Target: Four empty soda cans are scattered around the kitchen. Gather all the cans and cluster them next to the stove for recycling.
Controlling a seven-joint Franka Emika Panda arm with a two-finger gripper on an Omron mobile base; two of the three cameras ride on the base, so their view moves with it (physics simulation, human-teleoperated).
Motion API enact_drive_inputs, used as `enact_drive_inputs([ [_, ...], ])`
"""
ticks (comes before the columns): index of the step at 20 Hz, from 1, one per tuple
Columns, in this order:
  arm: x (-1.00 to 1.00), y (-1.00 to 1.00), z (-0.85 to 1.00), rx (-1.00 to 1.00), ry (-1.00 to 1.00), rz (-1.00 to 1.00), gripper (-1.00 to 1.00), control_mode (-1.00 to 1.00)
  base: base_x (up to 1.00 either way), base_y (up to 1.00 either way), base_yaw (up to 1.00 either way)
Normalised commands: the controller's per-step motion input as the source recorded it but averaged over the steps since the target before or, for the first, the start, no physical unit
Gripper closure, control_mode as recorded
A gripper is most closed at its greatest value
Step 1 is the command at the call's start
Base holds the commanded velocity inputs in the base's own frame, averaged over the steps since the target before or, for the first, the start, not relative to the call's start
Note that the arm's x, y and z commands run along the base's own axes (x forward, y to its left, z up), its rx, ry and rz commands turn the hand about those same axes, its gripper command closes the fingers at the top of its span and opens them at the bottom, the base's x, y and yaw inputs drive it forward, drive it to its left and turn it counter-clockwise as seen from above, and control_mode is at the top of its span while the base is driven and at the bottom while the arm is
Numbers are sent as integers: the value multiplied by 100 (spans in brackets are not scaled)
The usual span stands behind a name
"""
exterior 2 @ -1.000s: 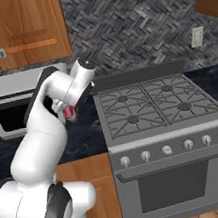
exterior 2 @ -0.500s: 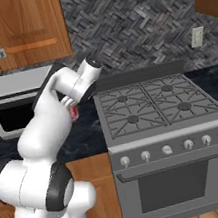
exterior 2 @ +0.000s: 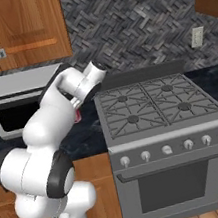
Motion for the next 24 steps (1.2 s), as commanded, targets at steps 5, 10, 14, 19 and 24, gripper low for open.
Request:
enact_drive_inputs([
  [5,1,0,-16,0,-6,1,100,-100,0,0,0],
  [10,10,1,-18,0,-7,0,100,-100,0,0,0],
  [14,17,3,-16,1,-5,0,100,-100,0,0,0],
  [19,17,0,-14,3,-1,0,100,-100,0,0,0],
  [24,17,0,-17,3,0,0,100,-100,0,0,0],
])
